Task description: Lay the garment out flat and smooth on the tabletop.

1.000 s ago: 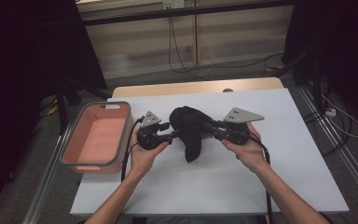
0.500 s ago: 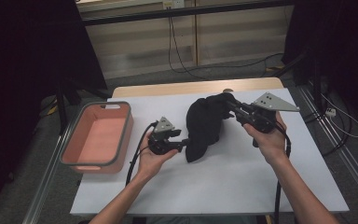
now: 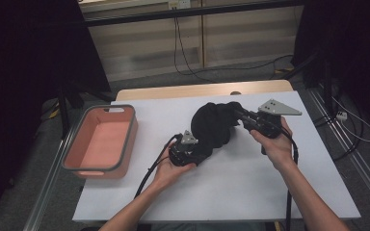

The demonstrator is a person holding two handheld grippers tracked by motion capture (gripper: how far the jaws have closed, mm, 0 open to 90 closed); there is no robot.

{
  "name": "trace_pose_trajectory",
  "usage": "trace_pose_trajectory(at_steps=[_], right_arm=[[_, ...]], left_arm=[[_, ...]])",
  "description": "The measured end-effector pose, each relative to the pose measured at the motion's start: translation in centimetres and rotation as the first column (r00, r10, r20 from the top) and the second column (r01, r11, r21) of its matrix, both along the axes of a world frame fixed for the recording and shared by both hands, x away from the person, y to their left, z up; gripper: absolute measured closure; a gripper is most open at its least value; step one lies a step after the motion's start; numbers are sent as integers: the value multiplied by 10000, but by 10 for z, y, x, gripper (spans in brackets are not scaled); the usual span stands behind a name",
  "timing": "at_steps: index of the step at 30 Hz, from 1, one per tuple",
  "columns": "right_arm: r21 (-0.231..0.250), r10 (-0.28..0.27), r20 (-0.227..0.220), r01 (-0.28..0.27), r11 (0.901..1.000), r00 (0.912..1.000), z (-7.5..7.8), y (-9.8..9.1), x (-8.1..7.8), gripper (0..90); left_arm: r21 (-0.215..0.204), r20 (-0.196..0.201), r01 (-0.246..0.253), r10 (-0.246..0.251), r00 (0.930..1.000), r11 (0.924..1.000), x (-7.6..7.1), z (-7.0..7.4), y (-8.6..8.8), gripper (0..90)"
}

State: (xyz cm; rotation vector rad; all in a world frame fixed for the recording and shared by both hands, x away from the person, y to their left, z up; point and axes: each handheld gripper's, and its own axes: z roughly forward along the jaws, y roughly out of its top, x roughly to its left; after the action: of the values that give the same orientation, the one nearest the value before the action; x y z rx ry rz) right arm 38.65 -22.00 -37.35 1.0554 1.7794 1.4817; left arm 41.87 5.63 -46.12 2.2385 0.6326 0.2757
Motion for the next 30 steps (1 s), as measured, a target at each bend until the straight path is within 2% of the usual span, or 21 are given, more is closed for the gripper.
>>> trace_pose_trajectory(at_steps=[1, 2, 5, 7, 8, 11, 12, 14, 15, 17, 18, 19, 21, 23, 27, 30], right_arm=[[-6, -18, -26, 18, 10000, 10000, 0, -1, 0, 822], [15, -8, -36, 8, 10000, 10000, 0, -1, 0, 822], [54, -84, -4, 84, 10000, 10000, 1, -3, 0, 820], [99, -126, -27, 127, 9999, 9999, 1, -5, 1, 813], [82, -186, -20, 186, 9998, 9998, 2, -5, 2, 805], [50, -291, 38, 291, 9996, 9996, 4, -8, 6, 801], [-8, -354, 48, 354, 9994, 9994, 4, -8, 9, 802], [-74, -482, -34, 482, 9988, 9988, 2, -7, 18, 806], [-123, -523, -92, 522, 9986, 9986, -1, -7, 23, 806], [-476, -699, -352, 682, 9965, 9969, -9, -3, 36, 806], [-616, -731, -381, 707, 9956, 9966, -11, -2, 41, 811], [-608, -775, -405, 750, 9953, 9962, -16, 0, 47, 816], [-530, -889, -604, 857, 9949, 9942, -24, 2, 56, 823], [-1018, -935, -718, 859, 9911, 9930, -33, 6, 64, 826], [-1638, -1063, -1130, 870, 9826, 9879, -51, 13, 74, 825], [-1710, -1099, -1482, 840, 9817, 9828, -62, 15, 78, 812]], left_arm=[[-109, 23, 1, 0, 10000, 9999, 0, 1, 2, 788], [-238, -57, -21, 19, 10000, 9997, 1, 3, 4, 816], [-1169, -132, -125, 110, 9999, 9931, 2, 19, 15, 832], [-1616, 61, -287, 300, 9995, 9864, 2, 32, 24, 832], [-1969, 111, -488, 520, 9986, 9792, 3, 41, 31, 832], [-2391, 316, -980, 1087, 9936, 9660, 11, 56, 47, 833], [-2629, 283, -1315, 1439, 9892, 9558, 16, 60, 55, 832], [-2767, 212, -1670, 1797, 9835, 9463, 25, 62, 62, 832], [-2786, 99, -1898, 2004, 9797, 9415, 31, 60, 66, 832], [-2636, -53, -2180, 2246, 9744, 9397, 40, 54, 67, 832], [-2346, -57, -2281, 2334, 9724, 9449, 44, 48, 67, 832], [-2272, -215, -2439, 2455, 9692, 9428, 46, 42, 66, 832], [-2070, -352, -2589, 2573, 9657, 9435, 51, 33, 66, 831], [-1897, -432, -2801, 2770, 9599, 9411, 55, 25, 66, 828], [-1306, -581, -2817, 2763, 9593, 9506, 57, 12, 65, 812], [-1255, -583, -2948, 2896, 9554, 9473, 57, 9, 67, 789]])
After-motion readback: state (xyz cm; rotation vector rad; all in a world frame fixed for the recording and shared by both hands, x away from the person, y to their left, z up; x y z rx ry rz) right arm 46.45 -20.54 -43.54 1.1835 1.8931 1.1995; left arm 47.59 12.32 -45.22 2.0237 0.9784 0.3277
